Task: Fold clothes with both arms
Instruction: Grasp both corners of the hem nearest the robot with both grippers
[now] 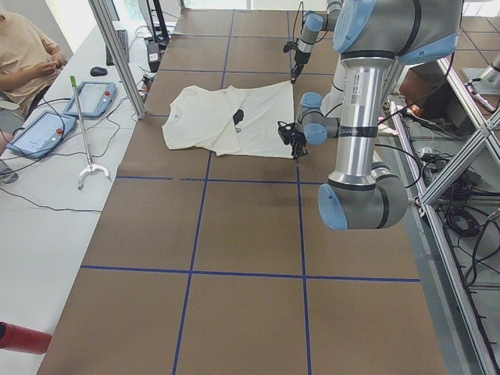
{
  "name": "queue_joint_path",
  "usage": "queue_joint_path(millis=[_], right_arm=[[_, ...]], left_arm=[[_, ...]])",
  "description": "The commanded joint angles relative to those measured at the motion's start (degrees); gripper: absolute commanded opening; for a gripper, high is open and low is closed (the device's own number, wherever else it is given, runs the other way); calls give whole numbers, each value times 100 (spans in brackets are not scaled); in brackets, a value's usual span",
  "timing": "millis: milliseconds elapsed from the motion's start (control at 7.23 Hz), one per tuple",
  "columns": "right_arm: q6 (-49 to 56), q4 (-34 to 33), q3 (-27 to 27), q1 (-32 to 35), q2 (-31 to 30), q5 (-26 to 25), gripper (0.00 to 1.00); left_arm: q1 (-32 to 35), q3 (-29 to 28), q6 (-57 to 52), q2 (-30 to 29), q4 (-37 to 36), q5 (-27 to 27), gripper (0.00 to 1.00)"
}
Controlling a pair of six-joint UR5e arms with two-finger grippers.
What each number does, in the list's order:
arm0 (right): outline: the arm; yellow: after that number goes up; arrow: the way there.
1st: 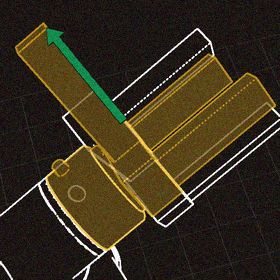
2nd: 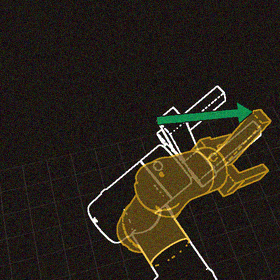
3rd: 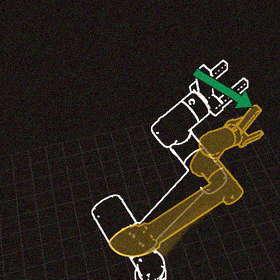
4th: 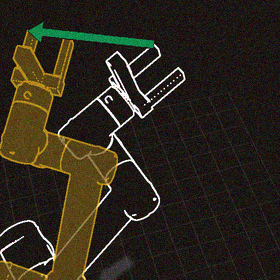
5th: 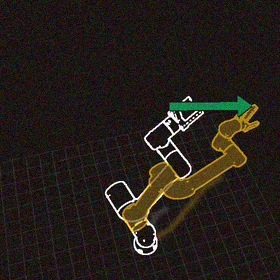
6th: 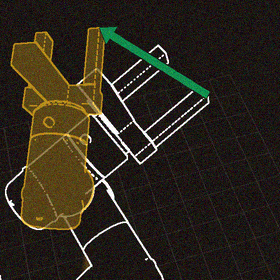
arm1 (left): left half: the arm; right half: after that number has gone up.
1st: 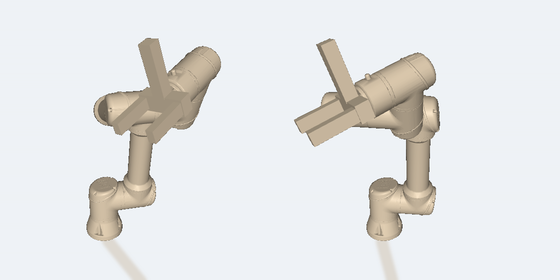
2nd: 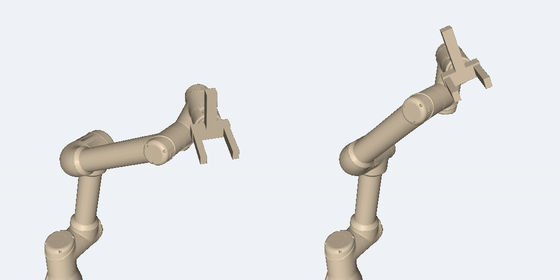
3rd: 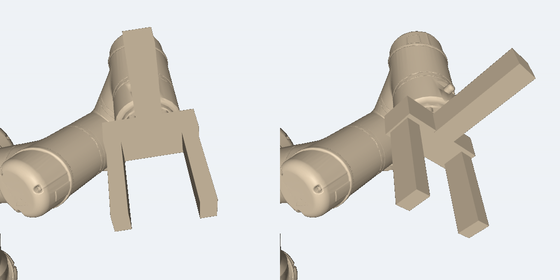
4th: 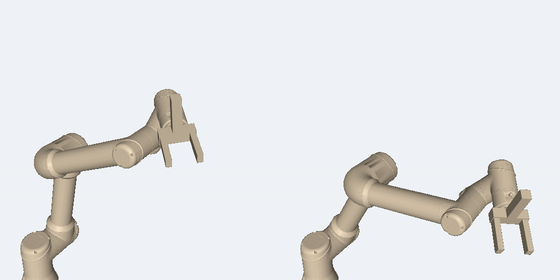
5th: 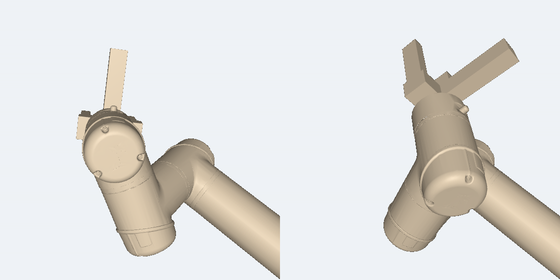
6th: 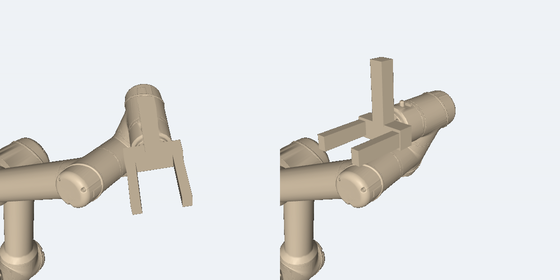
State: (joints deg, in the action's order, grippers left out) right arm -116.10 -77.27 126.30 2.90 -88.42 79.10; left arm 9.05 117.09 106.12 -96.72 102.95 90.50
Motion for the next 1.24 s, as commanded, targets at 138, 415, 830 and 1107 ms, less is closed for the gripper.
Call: queue_joint_path(millis=[138,415,830,1107], right_arm=[[0,1,0,0,-18,0,0],[0,1,192,0,-148,0,0],[-44,10,1079,-360,-1000,123,0],[43,10,1319,373,-863,375,0]], left_arm=[[17,120,6,-40,-3,21,0],[9,838,93,83,-100,3,0],[-798,1989,724,207,-686,-6,0],[-556,1933,561,-20,-715,-58,0]])
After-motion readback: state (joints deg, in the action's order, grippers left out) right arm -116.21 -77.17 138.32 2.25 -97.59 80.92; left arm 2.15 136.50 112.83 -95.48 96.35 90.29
